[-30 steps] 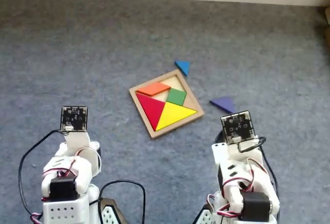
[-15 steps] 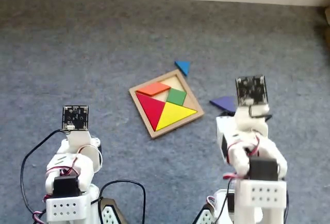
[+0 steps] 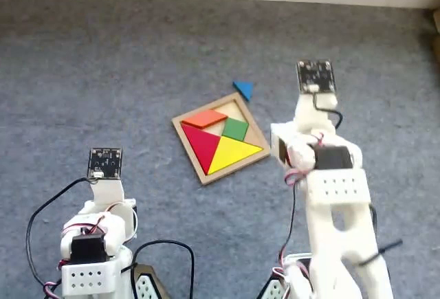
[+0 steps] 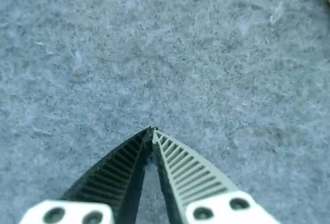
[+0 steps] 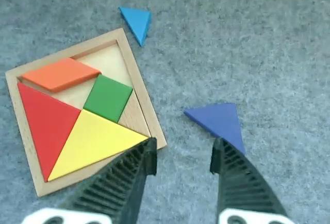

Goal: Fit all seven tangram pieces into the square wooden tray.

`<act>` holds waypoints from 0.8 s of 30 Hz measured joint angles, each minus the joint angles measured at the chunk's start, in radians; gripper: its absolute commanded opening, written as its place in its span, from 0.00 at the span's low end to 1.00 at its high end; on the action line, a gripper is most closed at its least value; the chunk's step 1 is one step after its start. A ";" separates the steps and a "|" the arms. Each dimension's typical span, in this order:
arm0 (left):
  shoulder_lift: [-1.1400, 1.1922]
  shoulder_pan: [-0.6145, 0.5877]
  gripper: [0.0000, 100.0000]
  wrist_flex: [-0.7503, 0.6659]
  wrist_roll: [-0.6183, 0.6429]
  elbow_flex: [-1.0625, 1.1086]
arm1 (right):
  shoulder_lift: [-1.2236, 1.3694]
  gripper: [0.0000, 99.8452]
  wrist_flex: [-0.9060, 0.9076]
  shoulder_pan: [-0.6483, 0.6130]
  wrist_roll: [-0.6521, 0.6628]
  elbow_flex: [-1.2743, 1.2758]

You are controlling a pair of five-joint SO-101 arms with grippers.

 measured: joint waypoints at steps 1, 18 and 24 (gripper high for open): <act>0.000 0.000 0.01 0.000 0.000 0.000 | 0.035 0.19 -0.020 -0.008 0.000 -0.017; 0.000 0.000 0.01 0.000 0.000 0.000 | 0.477 0.19 -0.560 -0.189 0.000 -0.052; 0.000 0.000 0.01 0.000 0.000 0.000 | 0.664 0.19 -0.786 -0.212 0.000 -0.052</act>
